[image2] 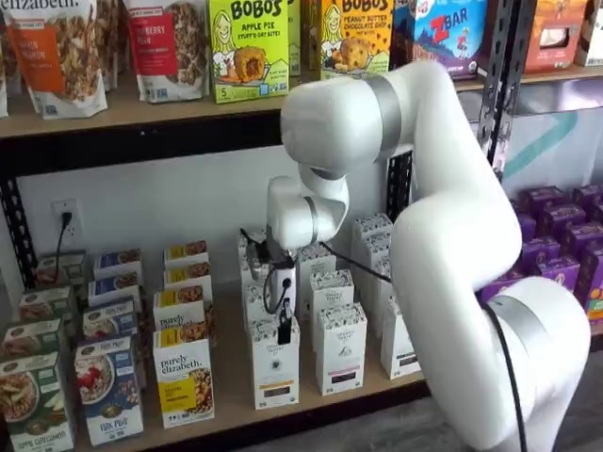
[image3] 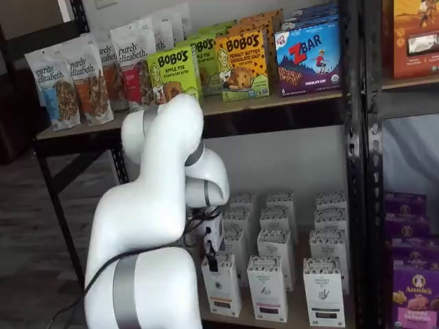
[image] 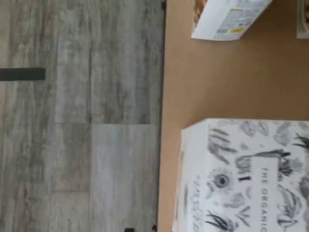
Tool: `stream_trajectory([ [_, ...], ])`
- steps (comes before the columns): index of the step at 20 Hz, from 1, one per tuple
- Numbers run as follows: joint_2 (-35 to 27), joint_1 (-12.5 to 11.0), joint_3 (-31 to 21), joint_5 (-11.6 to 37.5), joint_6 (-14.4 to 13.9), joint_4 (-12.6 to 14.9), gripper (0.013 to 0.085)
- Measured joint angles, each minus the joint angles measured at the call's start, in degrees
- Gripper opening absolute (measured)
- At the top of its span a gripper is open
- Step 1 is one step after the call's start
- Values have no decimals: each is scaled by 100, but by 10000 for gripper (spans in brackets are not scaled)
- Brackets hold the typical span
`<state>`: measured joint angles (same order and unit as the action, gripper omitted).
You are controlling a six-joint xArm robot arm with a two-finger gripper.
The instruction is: Pick up the white box with a yellow strip in the middle, on the bottom shelf, the fourth box from the left
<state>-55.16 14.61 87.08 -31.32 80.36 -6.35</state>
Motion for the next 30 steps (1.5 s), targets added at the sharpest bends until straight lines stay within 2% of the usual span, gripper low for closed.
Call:
stream_trajectory([
  [11,-577,-103,748,-289,-99,229,850],
  [16,-792,-108,937,-228,-25,148,850],
  [24,-1116,-90,1276,-228,-59,168,850],
  [26,-1158,-86,1298,-161,-7,103,770],
  [27,-1174,-86,1311,-156,-5,100,770],
  [29,-1198,-87,1356,-226,-38,139,690],
  [30,-1204,-89,1360,-242,-54,159,690],
])
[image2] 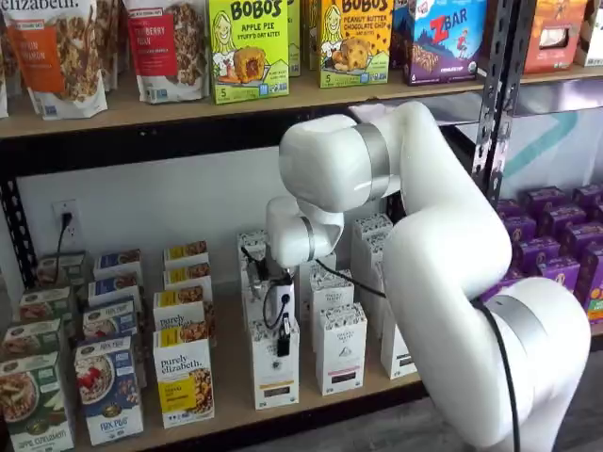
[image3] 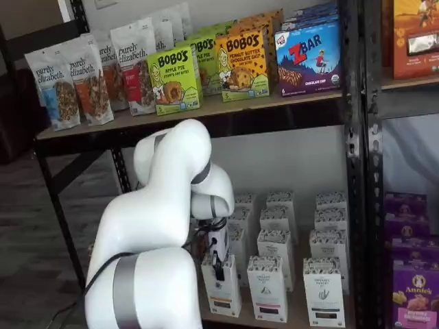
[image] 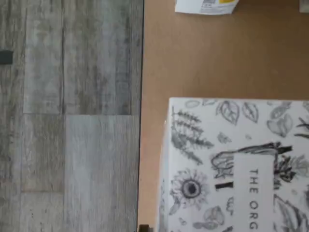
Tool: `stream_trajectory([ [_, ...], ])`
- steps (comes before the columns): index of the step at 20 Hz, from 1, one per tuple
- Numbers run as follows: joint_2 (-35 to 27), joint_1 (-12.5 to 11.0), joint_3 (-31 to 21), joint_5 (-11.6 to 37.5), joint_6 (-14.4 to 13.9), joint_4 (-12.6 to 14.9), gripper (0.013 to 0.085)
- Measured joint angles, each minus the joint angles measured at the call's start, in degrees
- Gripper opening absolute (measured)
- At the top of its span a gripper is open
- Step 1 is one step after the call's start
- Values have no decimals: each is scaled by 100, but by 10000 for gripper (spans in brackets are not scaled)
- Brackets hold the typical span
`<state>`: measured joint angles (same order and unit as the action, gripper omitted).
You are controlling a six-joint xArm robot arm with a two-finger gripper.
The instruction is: Pick up the white box with a yellow strip in the middle, on the bottom shelf, the fourth box from the left
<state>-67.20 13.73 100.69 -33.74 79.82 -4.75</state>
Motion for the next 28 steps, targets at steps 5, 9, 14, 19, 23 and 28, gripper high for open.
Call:
stream_trajectory([
  [5,12,-4,-33,-25,-11,18,570],
  [9,27,2,-53,-82,-123,142,570],
  [14,81,25,-154,-78,-171,176,570],
  [19,144,43,-291,47,-68,35,490],
  [23,197,61,-332,-30,-111,65,490],
  [28,417,96,-641,-46,-232,167,490],
])
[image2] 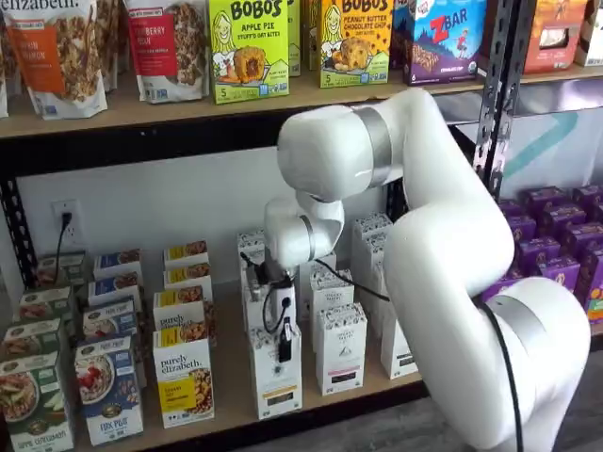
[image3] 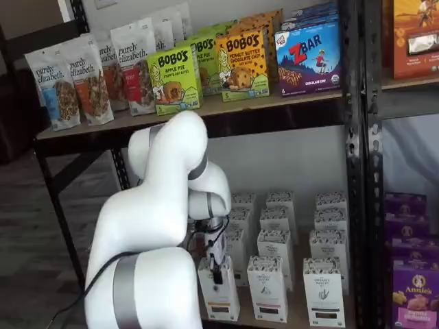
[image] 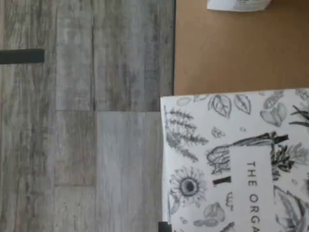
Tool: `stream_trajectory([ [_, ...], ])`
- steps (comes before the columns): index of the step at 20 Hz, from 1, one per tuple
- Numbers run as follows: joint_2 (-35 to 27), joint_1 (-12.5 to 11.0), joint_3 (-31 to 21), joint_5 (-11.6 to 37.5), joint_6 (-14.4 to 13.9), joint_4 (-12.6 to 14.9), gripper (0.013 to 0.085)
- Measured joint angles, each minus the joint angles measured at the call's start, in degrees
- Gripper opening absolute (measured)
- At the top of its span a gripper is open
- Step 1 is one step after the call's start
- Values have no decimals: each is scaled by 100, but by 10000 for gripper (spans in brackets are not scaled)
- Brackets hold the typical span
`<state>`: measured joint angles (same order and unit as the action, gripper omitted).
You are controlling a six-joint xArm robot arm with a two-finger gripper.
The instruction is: Pick up the white box with a yellow strip in the middle, on the bottom shelf, the fourth box from the left
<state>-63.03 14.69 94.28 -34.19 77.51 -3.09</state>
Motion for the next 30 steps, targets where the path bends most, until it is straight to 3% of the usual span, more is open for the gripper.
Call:
stream_trajectory([
  [8,666,112,-1103,405,-223,144,490],
  [20,2146,168,-3080,1039,-467,359,490],
  [30,3426,103,-4159,960,-216,153,490],
])
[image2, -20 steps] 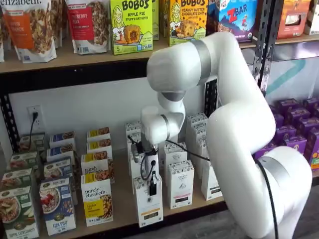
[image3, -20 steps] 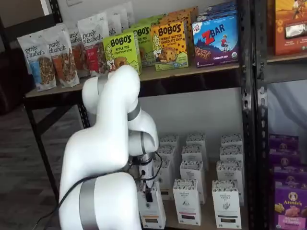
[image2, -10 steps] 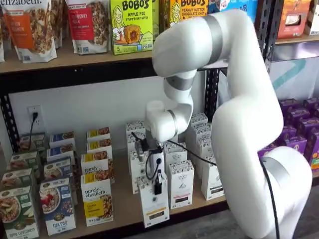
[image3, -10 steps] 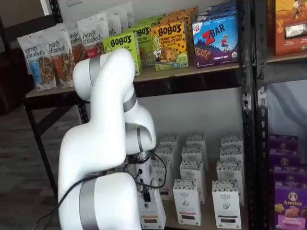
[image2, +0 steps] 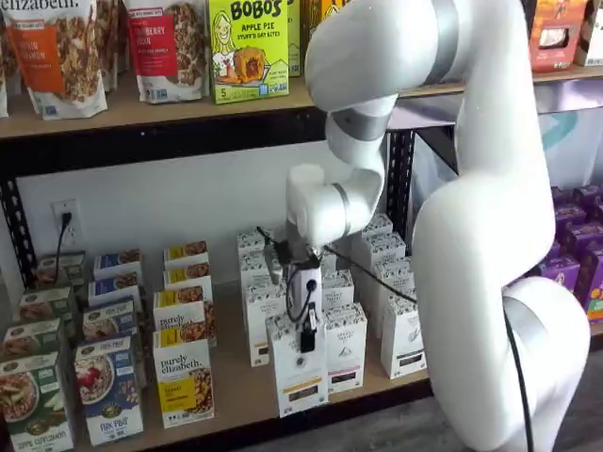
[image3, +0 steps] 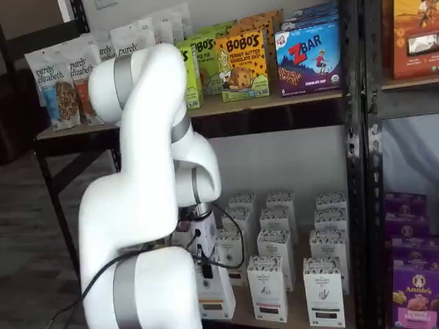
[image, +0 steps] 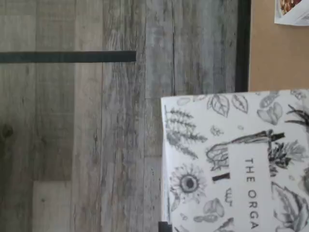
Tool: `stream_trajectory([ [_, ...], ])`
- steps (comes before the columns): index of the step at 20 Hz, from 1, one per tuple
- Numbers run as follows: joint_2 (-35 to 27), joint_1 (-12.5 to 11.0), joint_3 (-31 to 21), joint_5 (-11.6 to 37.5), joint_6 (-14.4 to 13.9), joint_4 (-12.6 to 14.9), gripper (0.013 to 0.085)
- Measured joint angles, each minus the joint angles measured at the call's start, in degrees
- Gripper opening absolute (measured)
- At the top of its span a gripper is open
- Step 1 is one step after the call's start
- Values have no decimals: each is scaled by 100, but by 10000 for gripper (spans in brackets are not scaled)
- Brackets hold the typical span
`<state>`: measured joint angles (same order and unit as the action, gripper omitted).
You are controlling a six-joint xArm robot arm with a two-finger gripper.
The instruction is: Pick up the white box with a yellow strip in the middle, on the bottom shelf, the fourth box from the left
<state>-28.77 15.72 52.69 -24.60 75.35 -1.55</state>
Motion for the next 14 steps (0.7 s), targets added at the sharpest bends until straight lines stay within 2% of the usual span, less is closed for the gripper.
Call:
stream_trajectory([
  [6,662,-50,-373,-222,-156,224,490],
  [14,1350,-109,-618,-765,-141,268,490],
])
